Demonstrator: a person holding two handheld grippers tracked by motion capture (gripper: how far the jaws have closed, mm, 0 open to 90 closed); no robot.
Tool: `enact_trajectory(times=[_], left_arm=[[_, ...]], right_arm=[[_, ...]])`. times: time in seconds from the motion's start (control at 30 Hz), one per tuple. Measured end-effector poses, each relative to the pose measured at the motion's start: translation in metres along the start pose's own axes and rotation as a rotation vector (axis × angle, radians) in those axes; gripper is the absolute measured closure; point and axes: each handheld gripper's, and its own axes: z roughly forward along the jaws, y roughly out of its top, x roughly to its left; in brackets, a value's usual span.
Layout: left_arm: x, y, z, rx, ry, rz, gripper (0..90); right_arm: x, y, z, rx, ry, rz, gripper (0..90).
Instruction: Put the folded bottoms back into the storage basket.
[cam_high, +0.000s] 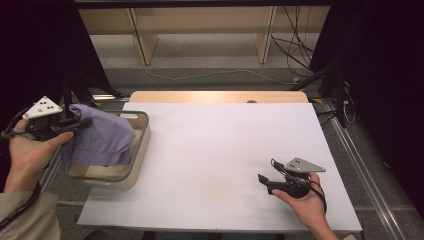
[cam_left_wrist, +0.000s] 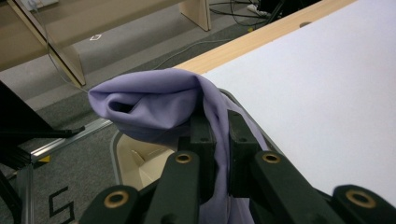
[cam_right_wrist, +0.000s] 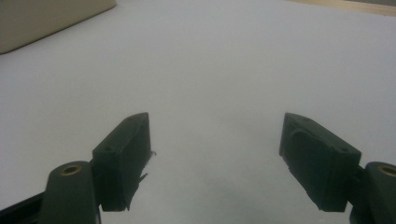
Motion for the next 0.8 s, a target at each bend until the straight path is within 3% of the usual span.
enact_trajectory(times=[0.27, 0.47, 0.8], left_arm=[[-0.006, -0.002, 0.016, 0.053, -0.024, 0.024, 83.4], [-0.013, 0.004, 0.021, 0.052, -0.045, 0.052, 83.3], [-0.017, 0.004, 0.037, 0.07, -0.066, 0.064, 83.3]], right_arm=[[0.0, 0.0, 0.0, 0.0, 0.0, -0.001, 26.0], [0.0, 0.0, 0.0, 0.0, -0.001, -0.003, 26.0], [0.0, 0.0, 0.0, 0.001, 0.0, -0.003, 26.0]])
